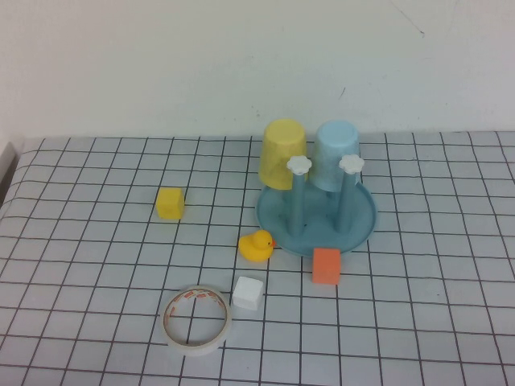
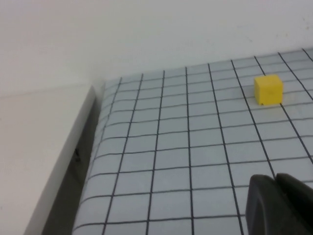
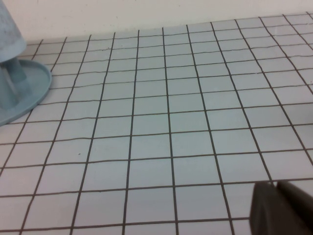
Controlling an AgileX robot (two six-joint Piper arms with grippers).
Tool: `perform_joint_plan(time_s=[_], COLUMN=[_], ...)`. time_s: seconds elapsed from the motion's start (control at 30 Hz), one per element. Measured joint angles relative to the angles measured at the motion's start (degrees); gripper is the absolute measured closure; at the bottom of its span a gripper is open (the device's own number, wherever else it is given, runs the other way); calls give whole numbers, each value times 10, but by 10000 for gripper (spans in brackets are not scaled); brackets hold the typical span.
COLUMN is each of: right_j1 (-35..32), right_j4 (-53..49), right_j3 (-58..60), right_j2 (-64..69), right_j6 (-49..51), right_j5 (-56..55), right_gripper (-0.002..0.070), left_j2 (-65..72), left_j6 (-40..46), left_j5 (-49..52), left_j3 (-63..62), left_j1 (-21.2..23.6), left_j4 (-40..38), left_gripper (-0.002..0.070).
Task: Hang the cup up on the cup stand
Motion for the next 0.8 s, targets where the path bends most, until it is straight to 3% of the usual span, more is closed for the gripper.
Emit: perform_joint_plan(time_s=[0.13,0.43,0.8], right_j1=[0,0,0], right_j4=[0,0,0], right_j3=[0,0,0], right_j2=[0,0,0], right_j6=[0,0,0], right_j5=[0,1,1], right_gripper=[678,678,678], left_j2=[0,0,0], left_j6=[23,188,139], left_j5=[25,72,72], left_j3=[0,-1,-1], left_j1=[-21,-41,-41], left_j4=[-11,-85,-88], left_gripper=[676,677,676])
